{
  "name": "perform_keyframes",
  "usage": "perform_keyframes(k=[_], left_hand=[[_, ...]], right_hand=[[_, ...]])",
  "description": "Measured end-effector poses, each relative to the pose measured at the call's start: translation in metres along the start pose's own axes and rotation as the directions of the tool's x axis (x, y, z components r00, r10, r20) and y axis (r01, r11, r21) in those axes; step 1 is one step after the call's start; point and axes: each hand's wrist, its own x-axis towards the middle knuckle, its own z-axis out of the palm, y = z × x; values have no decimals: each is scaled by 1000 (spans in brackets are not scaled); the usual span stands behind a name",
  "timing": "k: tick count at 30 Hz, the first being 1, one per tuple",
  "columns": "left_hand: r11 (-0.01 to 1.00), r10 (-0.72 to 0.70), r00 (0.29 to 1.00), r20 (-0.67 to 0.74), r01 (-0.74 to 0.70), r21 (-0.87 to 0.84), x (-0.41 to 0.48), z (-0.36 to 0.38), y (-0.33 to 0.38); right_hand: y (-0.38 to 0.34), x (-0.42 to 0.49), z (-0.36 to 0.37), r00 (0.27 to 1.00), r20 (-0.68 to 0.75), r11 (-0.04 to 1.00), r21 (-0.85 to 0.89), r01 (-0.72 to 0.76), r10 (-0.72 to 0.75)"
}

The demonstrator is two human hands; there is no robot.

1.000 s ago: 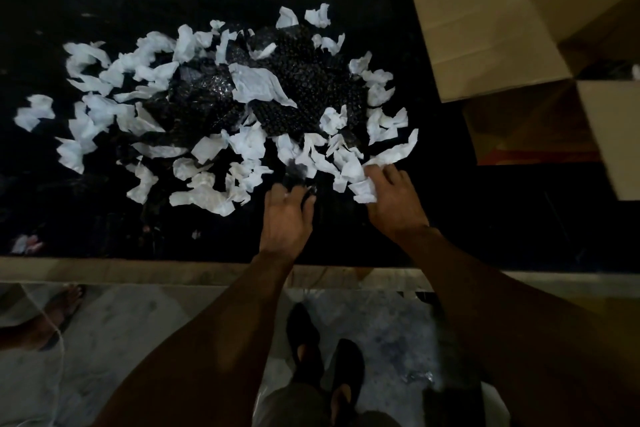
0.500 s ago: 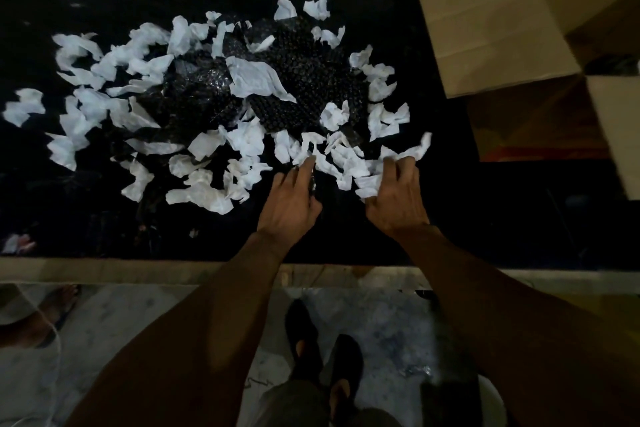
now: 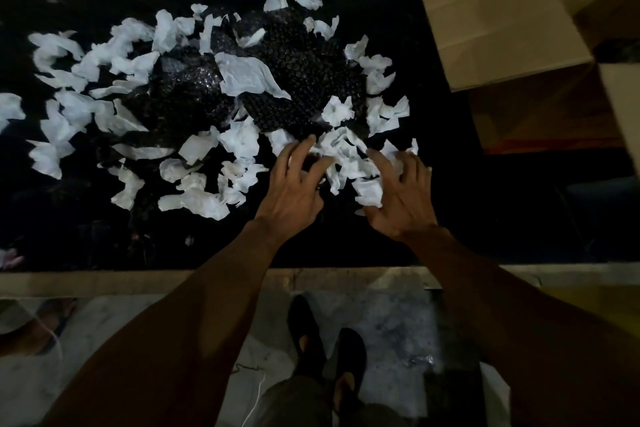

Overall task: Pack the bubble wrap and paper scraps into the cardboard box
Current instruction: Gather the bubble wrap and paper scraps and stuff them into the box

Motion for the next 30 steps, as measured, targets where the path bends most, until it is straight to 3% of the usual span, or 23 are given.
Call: perform_keyframes(k=[3,5,8,15,21,26,30], left_hand=[[993,98,982,160,-107,46,10,3,-6],[995,94,979,181,-99,20,10,5,-12],[994,85,994,71,-80,-69,5,10,-13],[981,-73,988,-136,47,-188,25,21,0],[971,-101,987,-129,69,-231,30,14,-13],[1000,-28,1000,-14,28,-13,37,13,-11],[995,-31,993,-115,19,-102,35,18,-12]], right_hand=[[-7,2,-6,999,43,999,-25,23,-22],[-6,5,0,997,60,995,-82,54,-49],[-4,9,10,999,40,997,-64,35,-32],[-12,27,21,976,-217,987,154,55,-20],[-6,33,22,974,-228,984,172,44,-4],[-7,33,24,966,-255,994,85,67,-43],[-6,32,26,964,-266,993,108,45,-15]])
